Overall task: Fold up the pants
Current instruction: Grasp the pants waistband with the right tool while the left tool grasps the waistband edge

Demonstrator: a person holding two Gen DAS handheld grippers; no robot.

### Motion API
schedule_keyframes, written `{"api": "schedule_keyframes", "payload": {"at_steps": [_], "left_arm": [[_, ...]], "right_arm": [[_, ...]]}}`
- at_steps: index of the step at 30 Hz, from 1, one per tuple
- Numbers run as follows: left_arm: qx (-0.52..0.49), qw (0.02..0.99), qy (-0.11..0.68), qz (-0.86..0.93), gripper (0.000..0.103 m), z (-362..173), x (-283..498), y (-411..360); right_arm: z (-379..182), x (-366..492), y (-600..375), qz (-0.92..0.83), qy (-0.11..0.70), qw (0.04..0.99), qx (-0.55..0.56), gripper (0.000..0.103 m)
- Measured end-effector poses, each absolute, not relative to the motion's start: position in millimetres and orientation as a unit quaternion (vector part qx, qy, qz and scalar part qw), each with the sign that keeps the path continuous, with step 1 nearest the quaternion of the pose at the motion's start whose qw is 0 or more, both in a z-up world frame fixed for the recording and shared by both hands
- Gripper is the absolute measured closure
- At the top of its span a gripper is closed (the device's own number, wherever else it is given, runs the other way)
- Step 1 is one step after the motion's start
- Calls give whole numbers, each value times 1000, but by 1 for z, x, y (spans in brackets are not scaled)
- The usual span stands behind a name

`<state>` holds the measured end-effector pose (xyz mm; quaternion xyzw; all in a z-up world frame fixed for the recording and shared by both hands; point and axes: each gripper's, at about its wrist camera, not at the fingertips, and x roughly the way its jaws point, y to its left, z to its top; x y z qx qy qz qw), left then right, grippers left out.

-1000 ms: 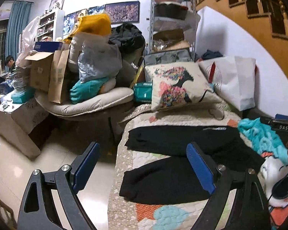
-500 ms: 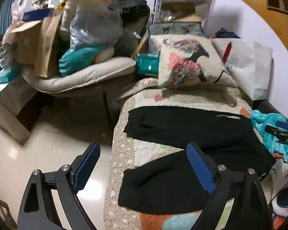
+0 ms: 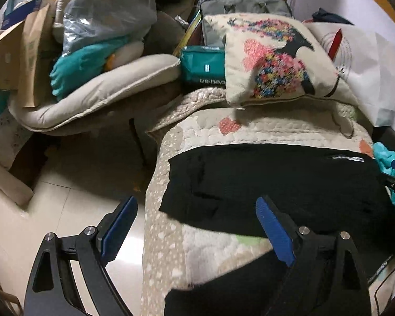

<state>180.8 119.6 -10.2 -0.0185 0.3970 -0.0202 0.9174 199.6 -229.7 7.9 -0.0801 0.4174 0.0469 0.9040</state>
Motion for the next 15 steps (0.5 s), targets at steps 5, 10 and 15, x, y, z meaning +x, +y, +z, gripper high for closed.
{"api": "schedule_keyframes", "payload": {"at_steps": [5,10,15], "left_arm": [[-29,913,407,-23,12,-27,210,120],[-48,907,417,-28,12,-42,239,123],[-61,899,432,-39,12,-57,280,128]], "right_arm": [[-6,222,-225,47,425,900,-83,1],[-18,246,-220,70,433,895,-83,1],[-27,272,-213,93,435,889,-110,3]]}}
